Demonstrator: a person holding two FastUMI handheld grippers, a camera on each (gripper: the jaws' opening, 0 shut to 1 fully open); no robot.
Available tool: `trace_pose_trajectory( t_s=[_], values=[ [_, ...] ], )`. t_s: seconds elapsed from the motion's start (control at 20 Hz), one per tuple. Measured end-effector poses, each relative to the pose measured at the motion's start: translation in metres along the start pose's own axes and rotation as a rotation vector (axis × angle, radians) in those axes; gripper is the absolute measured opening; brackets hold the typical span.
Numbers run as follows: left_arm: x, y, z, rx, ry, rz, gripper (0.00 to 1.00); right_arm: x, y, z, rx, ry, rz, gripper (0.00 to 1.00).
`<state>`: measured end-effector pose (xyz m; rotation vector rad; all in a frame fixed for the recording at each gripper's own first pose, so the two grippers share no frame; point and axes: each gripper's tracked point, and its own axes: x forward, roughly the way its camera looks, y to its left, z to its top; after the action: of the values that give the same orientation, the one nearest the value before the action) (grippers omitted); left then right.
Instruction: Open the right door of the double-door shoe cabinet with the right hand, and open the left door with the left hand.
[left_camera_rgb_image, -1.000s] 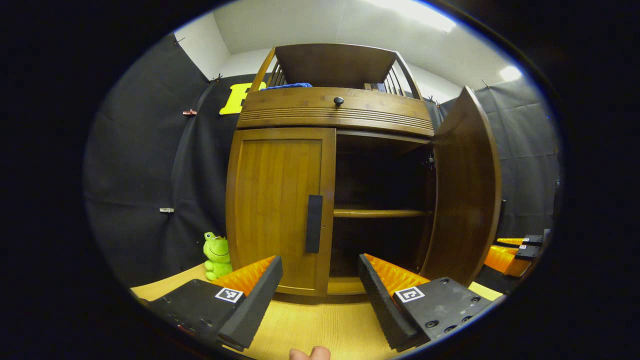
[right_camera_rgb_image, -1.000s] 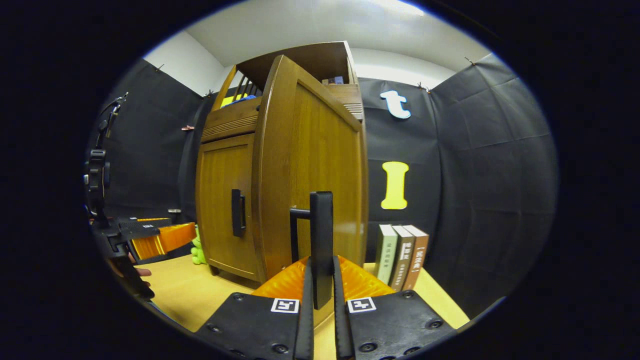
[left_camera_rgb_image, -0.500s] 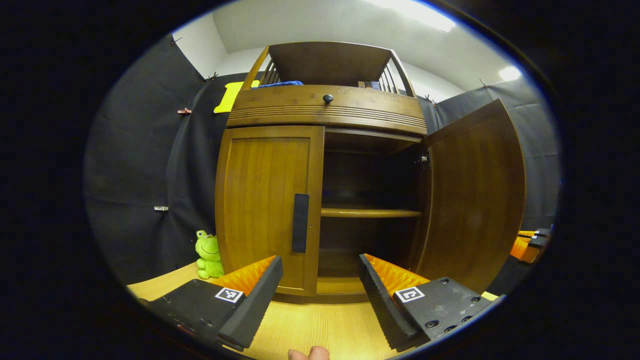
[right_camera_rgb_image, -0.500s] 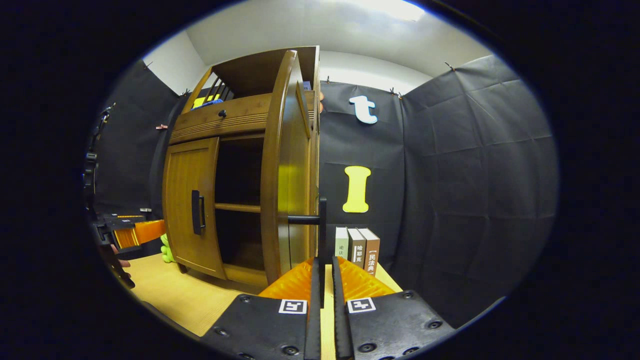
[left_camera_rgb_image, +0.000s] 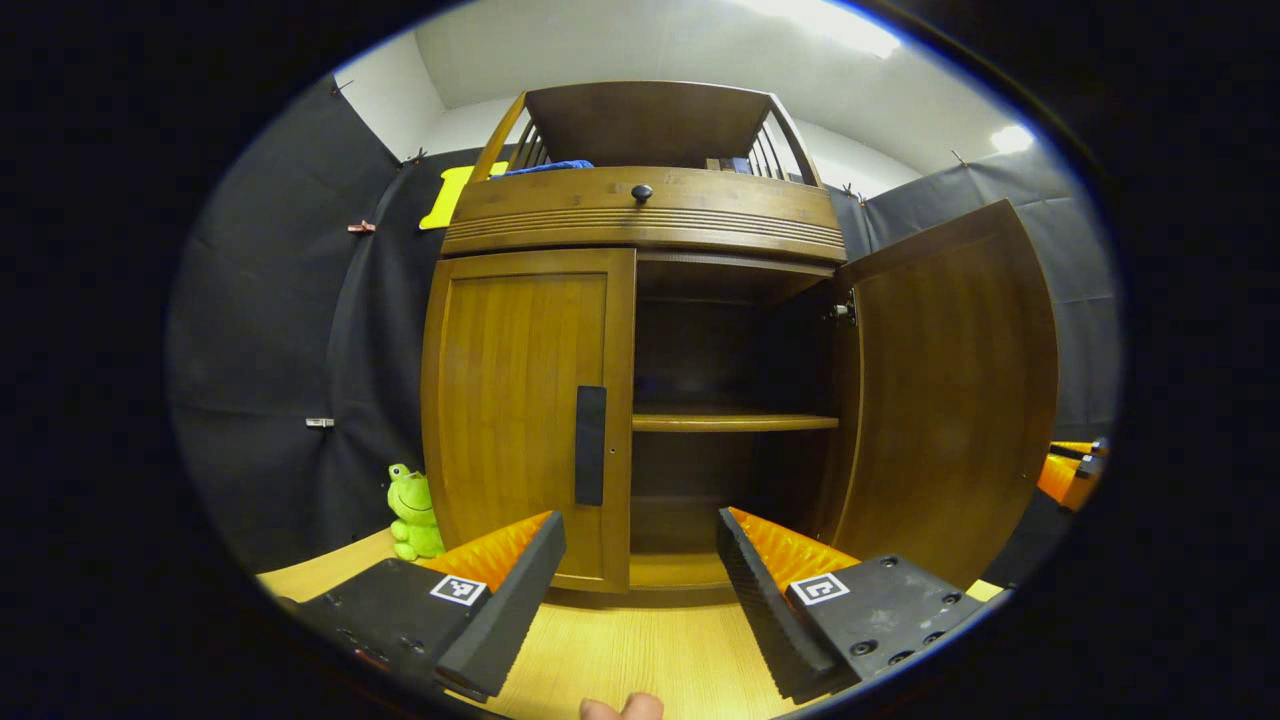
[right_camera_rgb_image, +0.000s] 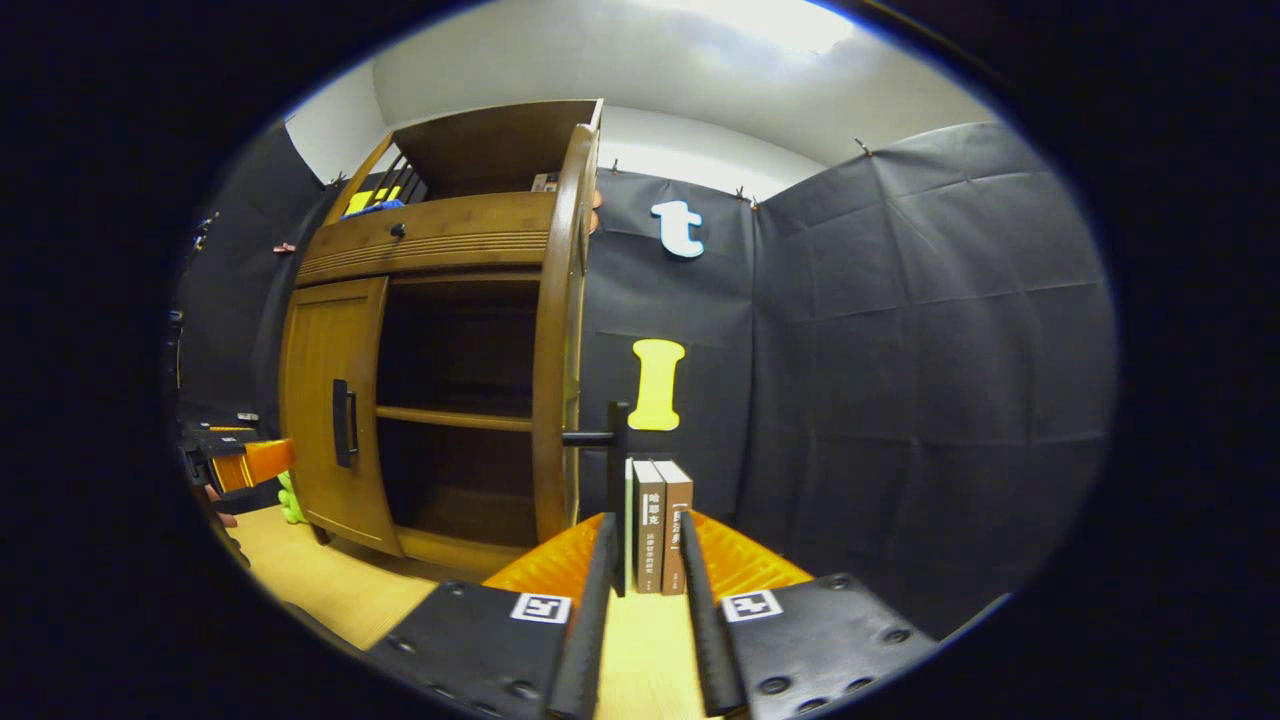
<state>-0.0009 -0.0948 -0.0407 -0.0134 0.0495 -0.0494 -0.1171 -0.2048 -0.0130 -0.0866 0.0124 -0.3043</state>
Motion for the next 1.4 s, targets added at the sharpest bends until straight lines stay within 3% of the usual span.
trace_pose_trajectory(
  t_s=[0.15,0.25,0.3,0.55,0.6,0.65,0.95,1.15,1.4],
  values=[
    [0.005,0.003,-0.001,-0.009,-0.005,-0.002,0.94,-0.007,-0.012,0.011,0.0,-0.034,-0.057,0.7],
    [0.012,0.009,0.001,-0.006,-0.009,0.003,0.94,-0.016,-0.006,0.02,0.029,-0.047,-0.034,0.92],
    [0.016,0.012,0.004,-0.005,-0.017,0.007,0.95,-0.021,-0.002,0.027,0.057,-0.056,-0.019,0.98],
    [0.045,0.037,0.002,-0.005,-0.022,0.015,0.93,-0.048,0.053,0.045,0.175,-0.065,0.16,0.97],
    [0.052,0.041,0.001,-0.003,-0.019,0.016,0.93,-0.05,0.063,0.042,0.176,-0.054,0.183,0.92],
    [0.059,0.045,0.0,-0.003,-0.019,0.015,0.93,-0.05,0.072,0.037,0.161,-0.045,0.202,1.0],
    [0.106,0.055,-0.009,-0.011,-0.006,-0.04,0.88,-0.048,0.126,0.015,0.094,0.007,0.302,0.97],
    [0.144,0.061,-0.023,0.002,0.036,-0.045,0.74,-0.038,0.157,0.0,0.085,0.035,0.364,0.98],
    [0.177,0.068,-0.031,0.027,0.044,-0.011,0.49,-0.027,0.18,-0.019,0.091,0.077,0.398,0.98]
  ],
)
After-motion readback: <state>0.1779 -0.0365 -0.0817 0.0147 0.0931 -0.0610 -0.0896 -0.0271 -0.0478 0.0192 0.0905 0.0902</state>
